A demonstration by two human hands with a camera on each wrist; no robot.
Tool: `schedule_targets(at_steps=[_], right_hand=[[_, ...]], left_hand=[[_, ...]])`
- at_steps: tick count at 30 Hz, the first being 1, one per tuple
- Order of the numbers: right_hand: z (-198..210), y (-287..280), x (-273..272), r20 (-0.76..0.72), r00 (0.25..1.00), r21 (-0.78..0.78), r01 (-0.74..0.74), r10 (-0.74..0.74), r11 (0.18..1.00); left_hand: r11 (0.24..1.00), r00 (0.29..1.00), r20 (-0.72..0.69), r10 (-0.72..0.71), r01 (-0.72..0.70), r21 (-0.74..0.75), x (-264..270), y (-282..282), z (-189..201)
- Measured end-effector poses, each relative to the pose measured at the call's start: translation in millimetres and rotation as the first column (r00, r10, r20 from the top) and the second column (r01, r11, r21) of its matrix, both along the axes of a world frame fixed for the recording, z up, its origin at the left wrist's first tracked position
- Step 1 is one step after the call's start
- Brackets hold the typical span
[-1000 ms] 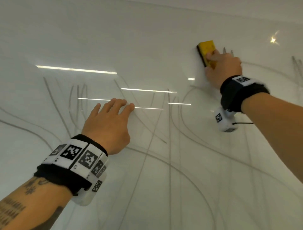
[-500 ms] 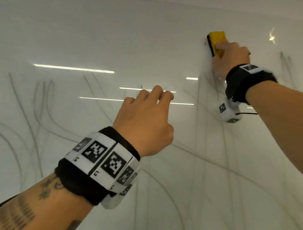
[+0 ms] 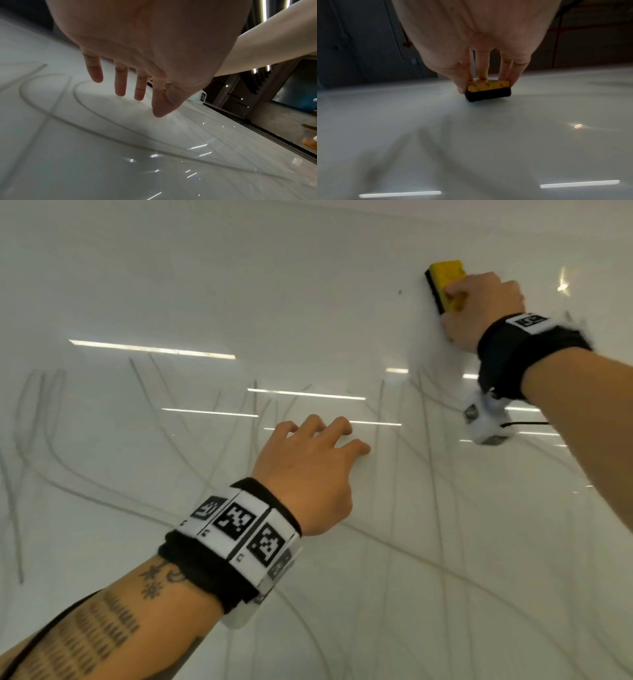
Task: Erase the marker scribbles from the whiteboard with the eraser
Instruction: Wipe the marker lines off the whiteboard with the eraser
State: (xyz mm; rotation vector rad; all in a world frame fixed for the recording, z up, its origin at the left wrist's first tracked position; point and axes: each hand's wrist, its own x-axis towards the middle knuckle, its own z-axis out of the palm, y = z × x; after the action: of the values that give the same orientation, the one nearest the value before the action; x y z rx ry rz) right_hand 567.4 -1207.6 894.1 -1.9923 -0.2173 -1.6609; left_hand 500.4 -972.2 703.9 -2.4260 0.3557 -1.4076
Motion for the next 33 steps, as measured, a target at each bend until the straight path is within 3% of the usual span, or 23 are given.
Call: schedule_targets(at_steps=[2,5,7,10,12,15,19,21,24,26,29,33], right_hand=[[-13.7,30.5,-0.7,0.006,0.999,-0.154,-0.034,0.035,0.987],[-37.8,56.9,1.6,0.049,0.997,-0.434,-0.034,0.062,0.900],[-27.1,41.5,3.2,0.069,0.997,-0.436,0.013,0.019,0.900],[0.4,6.2,-1.8,0.018,0.999,-0.178,-0.024,0.028,0.984],[5.7,-2.1,-3.2,0.015,0.999,-0.072,-0.045,0.046,0.996],[-19.3,17.0,1.0,0.037,0.997,-0.221,-0.055,0.065,0.974],[-57.5,5.3,17.8,0.109,0.981,-0.482,-0.091,0.162,0.872],[-41.8,-22.5,24.2,0.124,0.990,-0.367,-0.022,0.072,0.930],[-21.4,-57.3,22.9,0.012,1.000,0.033,-0.008,0.007,0.999],[-26.3,-51.2,20.2,-0.010,1.000,0.077,-0.004,0.005,0.997],[-57.8,-14.4,14.8,0.018,0.999,-0.159,-0.031,0.034,0.987],[-98.2,0.7,14.9,0.081,0.986,-0.466,-0.092,0.146,0.880]], left_hand=[[1.000,1.000,0.013,0.006,-0.006,-0.020,-0.9,-5.9,1.8],[0.997,0.999,0.014,0.034,-0.033,-0.071,-3.3,-19.0,4.3],[0.995,0.999,0.005,0.053,-0.052,-0.090,-4.6,-25.6,6.1],[0.993,0.998,-0.012,0.066,-0.067,-0.100,-5.1,-25.5,3.5],[0.992,0.998,-0.023,0.060,-0.062,-0.108,-4.0,-23.0,-0.3],[0.991,0.999,-0.016,0.047,-0.049,-0.127,-2.6,-20.3,-6.1],[0.988,0.999,-0.015,0.038,-0.040,-0.149,-1.2,-23.2,-8.6],[0.989,0.999,-0.010,0.043,-0.044,-0.139,-0.8,-24.0,-8.6],[0.992,0.999,-0.008,0.049,-0.049,-0.118,0.2,-22.4,-12.2],[0.992,0.998,-0.002,0.058,-0.057,-0.115,2.0,-21.1,-15.2],[0.991,0.998,-0.003,0.062,-0.062,-0.122,3.9,-22.8,-18.4],[0.989,0.997,-0.023,0.074,-0.076,-0.125,1.8,-25.4,-17.6]])
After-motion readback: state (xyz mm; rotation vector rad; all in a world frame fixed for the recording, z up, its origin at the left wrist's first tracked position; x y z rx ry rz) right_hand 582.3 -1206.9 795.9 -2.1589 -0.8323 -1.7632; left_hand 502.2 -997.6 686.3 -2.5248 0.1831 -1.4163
